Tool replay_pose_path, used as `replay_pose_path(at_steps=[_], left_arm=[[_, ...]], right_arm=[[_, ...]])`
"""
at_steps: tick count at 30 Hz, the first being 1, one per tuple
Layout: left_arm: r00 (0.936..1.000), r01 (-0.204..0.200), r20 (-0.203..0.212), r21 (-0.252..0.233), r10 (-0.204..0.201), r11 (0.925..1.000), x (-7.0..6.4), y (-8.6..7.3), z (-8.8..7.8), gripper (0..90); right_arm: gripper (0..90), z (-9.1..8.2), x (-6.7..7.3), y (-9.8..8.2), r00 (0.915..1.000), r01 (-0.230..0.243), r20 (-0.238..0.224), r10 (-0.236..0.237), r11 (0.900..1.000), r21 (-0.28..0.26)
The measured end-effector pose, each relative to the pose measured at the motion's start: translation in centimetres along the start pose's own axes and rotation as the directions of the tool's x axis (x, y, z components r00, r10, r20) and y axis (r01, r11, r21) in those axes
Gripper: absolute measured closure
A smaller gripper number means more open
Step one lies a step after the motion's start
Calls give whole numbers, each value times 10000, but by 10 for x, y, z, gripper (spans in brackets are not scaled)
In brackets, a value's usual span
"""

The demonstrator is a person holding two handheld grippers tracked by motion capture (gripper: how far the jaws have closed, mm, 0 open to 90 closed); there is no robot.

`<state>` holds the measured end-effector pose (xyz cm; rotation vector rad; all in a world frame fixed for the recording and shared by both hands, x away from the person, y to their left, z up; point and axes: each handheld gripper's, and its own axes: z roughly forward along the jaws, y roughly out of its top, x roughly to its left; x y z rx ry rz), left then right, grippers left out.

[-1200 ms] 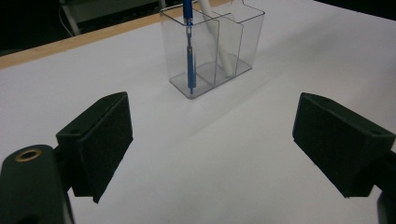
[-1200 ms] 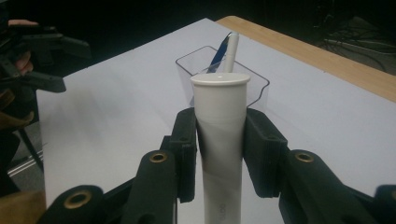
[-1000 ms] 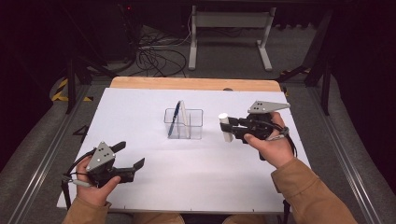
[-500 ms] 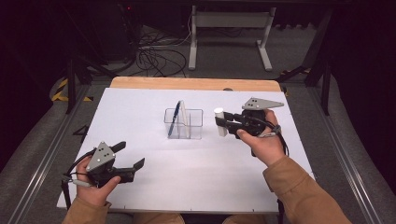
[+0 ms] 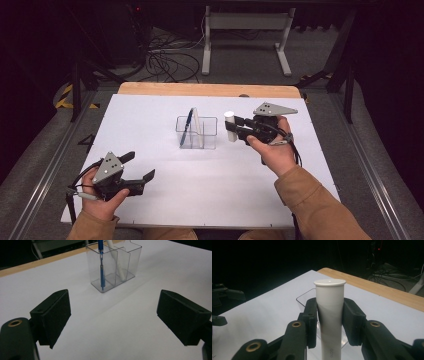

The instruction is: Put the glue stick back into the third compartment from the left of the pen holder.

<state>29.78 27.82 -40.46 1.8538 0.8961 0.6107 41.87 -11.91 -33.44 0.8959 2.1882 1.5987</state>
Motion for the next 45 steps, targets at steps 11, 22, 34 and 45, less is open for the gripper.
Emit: replay_pose_path(at_steps=[11, 22, 34, 45], left_arm=[[10000, 30, 13, 6, -30, 10000, 0, 0, 1, 129], [10000, 3, 20, 21, -3, 10000, 0, 0, 1, 129], [10000, 11, 46, 46, -11, 10000, 0, -1, 2, 128], [10000, 14, 70, 51, -15, 10000, 0, -1, 2, 128]], right_arm=[[674, 23, 2, -2, 9998, -143, -106, 140, 9995, -264], [674, 46, -1, -5, 9998, -202, -79, 197, 9981, -585], [674, 69, -7, -12, 10000, -33, 44, 37, 9971, -765], [673, 86, -6, -19, 9998, 112, 169, -100, 9972, -745]])
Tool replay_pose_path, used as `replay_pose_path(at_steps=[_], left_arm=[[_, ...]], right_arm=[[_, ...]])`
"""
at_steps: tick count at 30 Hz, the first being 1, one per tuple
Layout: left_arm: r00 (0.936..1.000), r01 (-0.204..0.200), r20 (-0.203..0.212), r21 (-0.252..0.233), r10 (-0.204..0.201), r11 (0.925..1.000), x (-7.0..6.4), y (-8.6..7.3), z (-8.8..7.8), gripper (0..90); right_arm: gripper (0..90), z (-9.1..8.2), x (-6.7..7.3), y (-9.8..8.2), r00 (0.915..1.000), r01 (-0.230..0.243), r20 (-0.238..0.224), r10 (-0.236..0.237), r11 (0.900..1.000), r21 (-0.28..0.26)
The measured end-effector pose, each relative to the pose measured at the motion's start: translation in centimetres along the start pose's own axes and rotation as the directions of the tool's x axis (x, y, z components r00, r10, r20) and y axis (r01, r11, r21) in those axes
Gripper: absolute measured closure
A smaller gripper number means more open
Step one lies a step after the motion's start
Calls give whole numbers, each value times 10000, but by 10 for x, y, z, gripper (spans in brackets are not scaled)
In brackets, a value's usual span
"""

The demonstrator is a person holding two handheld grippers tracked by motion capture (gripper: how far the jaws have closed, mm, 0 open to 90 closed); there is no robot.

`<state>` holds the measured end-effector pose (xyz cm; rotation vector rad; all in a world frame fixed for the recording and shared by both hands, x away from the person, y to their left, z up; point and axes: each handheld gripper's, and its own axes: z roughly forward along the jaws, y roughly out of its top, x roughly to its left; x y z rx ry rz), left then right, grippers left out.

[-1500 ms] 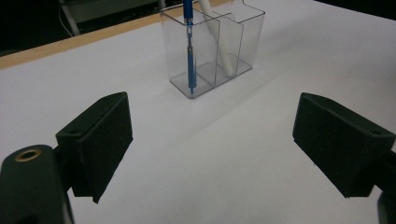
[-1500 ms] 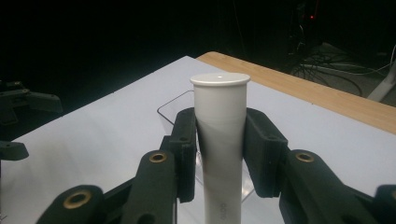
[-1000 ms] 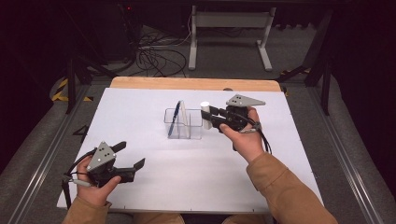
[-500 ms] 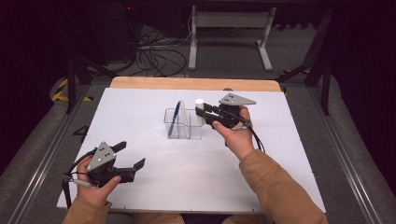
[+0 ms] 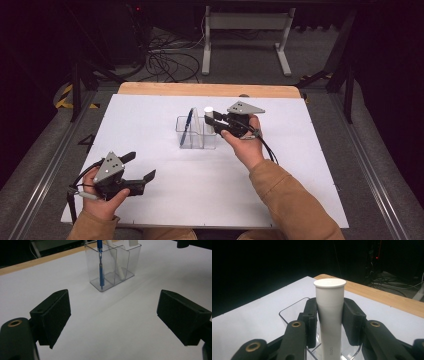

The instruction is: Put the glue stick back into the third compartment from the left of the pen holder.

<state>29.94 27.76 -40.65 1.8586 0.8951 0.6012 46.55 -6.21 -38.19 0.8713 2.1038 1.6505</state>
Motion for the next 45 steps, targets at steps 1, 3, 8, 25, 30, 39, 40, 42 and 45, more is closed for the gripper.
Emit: replay_pose_path(at_steps=[1, 3, 8, 25, 30, 39, 40, 42, 45], left_arm=[[10000, -1, -1, 0, 1, 10000, 0, 0, 0, 128], [10000, 1, 5, 1, -1, 10000, 0, 0, 0, 128], [10000, 4, 13, 3, -4, 10000, 0, 0, 0, 128], [10000, -16, 23, 12, 16, 10000, 0, 0, 0, 127], [10000, -78, 13, 52, 78, 10000, 0, 0, 0, 126], [10000, -46, 5, 14, 46, 10000, 0, 0, 0, 126], [10000, -43, 5, 13, 43, 10000, 0, 0, 0, 126], [10000, -16, 5, 13, 16, 10000, 0, 0, 0, 126], [10000, -43, 8, 4, 43, 10000, 0, 0, 0, 126]], right_arm=[[673, 1, 0, -1, 10000, 1, 14, -1, 10000, 12], [673, 2, 1, -1, 10000, 26, 40, -26, 10000, 34], [674, 4, 1, -3, 9999, 62, 90, -63, 10000, 74], [542, 7, 2, -7, 9998, -51, 171, 48, 9998, 206], [425, 0, -1, -3, 9984, 218, 513, -215, 9997, -55], [394, -13, 4, 5, 9984, 394, 419, -376, 9983, -431], [392, -14, 4, 5, 9985, 395, 394, -377, 9981, -463], [389, -16, 5, 6, 9985, 436, 352, -418, 9978, -499], [378, -21, 6, 8, 9985, 480, 288, -464, 9972, -569]])
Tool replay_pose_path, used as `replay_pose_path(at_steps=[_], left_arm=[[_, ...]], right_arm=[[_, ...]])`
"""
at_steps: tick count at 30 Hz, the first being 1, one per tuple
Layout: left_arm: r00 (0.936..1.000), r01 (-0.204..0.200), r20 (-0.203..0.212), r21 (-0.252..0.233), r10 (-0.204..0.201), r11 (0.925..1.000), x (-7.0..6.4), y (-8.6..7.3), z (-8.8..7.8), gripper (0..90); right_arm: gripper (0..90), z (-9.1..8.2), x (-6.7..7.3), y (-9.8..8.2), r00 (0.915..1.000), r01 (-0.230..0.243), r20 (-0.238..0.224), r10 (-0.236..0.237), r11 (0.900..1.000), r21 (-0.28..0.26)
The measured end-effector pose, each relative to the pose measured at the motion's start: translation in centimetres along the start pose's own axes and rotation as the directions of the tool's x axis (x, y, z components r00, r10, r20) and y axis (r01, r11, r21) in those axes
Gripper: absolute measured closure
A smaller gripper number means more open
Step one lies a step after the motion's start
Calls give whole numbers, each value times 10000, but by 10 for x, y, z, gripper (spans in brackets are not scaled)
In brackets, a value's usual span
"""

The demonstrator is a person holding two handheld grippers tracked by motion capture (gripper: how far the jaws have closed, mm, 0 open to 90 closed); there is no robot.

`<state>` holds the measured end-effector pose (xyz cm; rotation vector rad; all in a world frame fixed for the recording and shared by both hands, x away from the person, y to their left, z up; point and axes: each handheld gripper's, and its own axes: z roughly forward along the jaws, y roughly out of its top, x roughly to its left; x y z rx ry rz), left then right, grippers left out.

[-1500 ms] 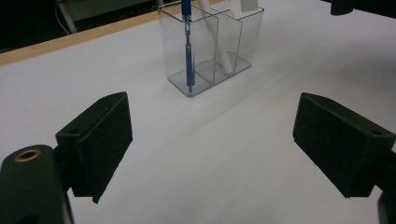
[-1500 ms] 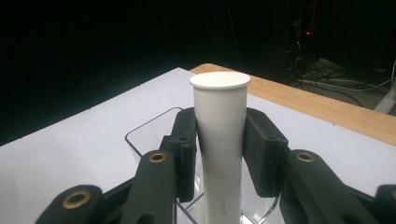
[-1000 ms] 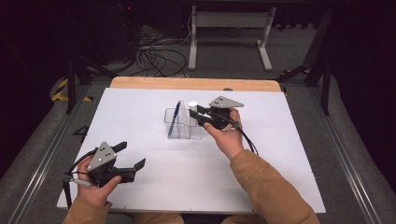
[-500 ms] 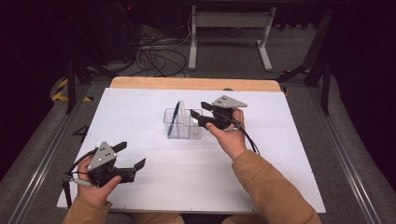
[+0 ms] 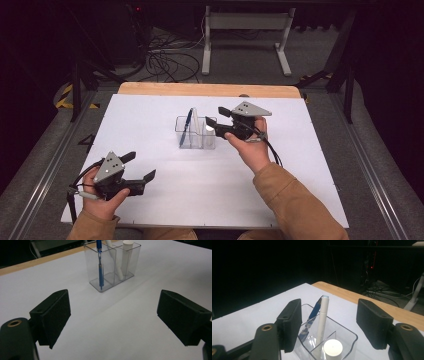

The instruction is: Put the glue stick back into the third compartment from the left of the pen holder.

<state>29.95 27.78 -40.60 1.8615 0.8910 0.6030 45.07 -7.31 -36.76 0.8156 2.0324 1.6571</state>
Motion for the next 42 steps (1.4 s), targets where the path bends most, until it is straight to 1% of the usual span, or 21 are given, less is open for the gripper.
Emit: replay_pose_path(at_steps=[4, 6, 9, 11, 12, 16, 19, 21, 25, 27, 32, 36, 42], left_arm=[[10000, 39, -21, -27, -39, 10000, 0, 0, 0, 126], [10000, -9, -24, -18, 9, 10000, 0, 0, 0, 126], [10000, 14, -32, -34, -14, 10000, 0, 1, 0, 124], [10000, -44, -60, -66, 44, 10000, 0, 1, 0, 122], [9999, -86, -59, -61, 86, 9999, 0, 1, 0, 122], [10000, -13, -23, -142, 13, 9999, -1, 2, 0, 117], [10000, -21, -6, -138, 21, 9999, -1, 2, 0, 116], [10000, -22, -1, -133, 22, 9999, -1, 2, 0, 115], [10000, -85, 11, -115, 85, 9999, -1, 2, 1, 114], [10000, -37, 16, -127, 38, 9999, -1, 2, 1, 114], [10000, -59, 28, -175, 59, 9998, -2, 3, 1, 113], [10000, -27, 36, -212, 28, 9998, -2, 3, 1, 110], [10000, -51, 36, -239, 52, 9997, -3, 3, 1, 107]], right_arm=[[354, -12, -1, 4, 9999, 104, -43, -105, 9998, -193], [334, -19, -1, 5, 9997, 212, -112, -215, 9994, -284], [314, -30, -1, 6, 9991, 365, -185, -370, 9990, -248], [310, -38, -1, 5, 9987, 483, -131, -486, 9985, -268], [305, -43, -2, 5, 9987, 494, -120, -497, 9984, -279], [293, -57, -4, 2, 9987, 513, -55, -514, 9982, -300], [289, -68, -7, -2, 9986, 517, -70, -519, 9985, -193], [288, -75, -9, -4, 9983, 585, 28, -585, 9982, -145], [284, -88, -12, -9, 9985, 536, 136, -534, 9985, -96], [283, -94, -14, -12, 9987, 474, 186, -471, 9988, -113], [277, -107, -18, -19, 9981, 527, 322, -525, 9986, -52], [277, -117, -21, -28, 9986, 351, 406, -351, 9994, 28], [274, -129, -23, -40, 9984, 219, 514, -223, 9997, 78]])
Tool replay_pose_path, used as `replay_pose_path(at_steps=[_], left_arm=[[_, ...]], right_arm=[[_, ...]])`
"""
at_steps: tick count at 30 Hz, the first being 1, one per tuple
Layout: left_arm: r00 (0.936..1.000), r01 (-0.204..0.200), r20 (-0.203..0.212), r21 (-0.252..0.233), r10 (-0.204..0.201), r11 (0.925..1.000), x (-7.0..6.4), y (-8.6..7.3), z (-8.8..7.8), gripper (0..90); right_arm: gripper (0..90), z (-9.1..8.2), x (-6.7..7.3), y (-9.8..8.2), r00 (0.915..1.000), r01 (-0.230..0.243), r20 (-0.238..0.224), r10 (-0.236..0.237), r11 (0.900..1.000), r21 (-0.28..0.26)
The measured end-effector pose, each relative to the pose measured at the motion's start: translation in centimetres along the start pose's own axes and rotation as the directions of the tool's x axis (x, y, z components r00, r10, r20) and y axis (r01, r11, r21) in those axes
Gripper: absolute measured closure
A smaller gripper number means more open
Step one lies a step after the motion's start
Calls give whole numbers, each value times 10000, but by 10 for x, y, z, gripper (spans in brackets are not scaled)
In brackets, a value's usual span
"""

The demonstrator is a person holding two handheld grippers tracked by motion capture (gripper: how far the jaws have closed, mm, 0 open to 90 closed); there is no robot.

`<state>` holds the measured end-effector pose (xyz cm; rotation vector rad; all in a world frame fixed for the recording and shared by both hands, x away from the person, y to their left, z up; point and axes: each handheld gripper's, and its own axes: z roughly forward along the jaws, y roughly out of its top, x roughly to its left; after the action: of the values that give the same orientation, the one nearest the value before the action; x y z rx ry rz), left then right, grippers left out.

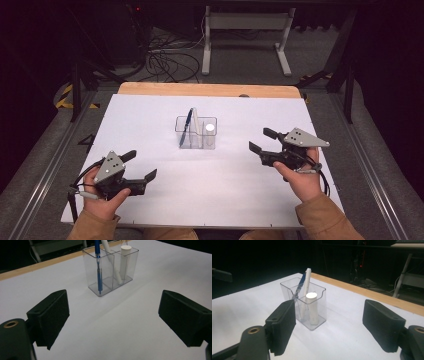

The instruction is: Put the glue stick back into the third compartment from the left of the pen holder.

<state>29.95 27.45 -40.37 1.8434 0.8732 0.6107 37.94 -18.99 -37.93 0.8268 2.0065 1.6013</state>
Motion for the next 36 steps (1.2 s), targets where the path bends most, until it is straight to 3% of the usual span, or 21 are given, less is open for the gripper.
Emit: replay_pose_path(at_steps=[17, 26, 36], left_arm=[[9999, -107, -18, -20, 107, 9999, 0, 0, 0, 107], [9999, -150, 21, -33, 150, 9999, -2, 0, 0, 107], [9995, -184, 247, -186, 189, 9997, -3, -4, 3, 105]], right_arm=[[271, -28, -2, -41, 9986, 288, 433, -312, 9982, 535], [296, -31, 0, -66, 9996, 232, 120, -246, 9947, 999], [296, -30, -1, -70, 10000, 16, 43, -20, 9950, 995]])
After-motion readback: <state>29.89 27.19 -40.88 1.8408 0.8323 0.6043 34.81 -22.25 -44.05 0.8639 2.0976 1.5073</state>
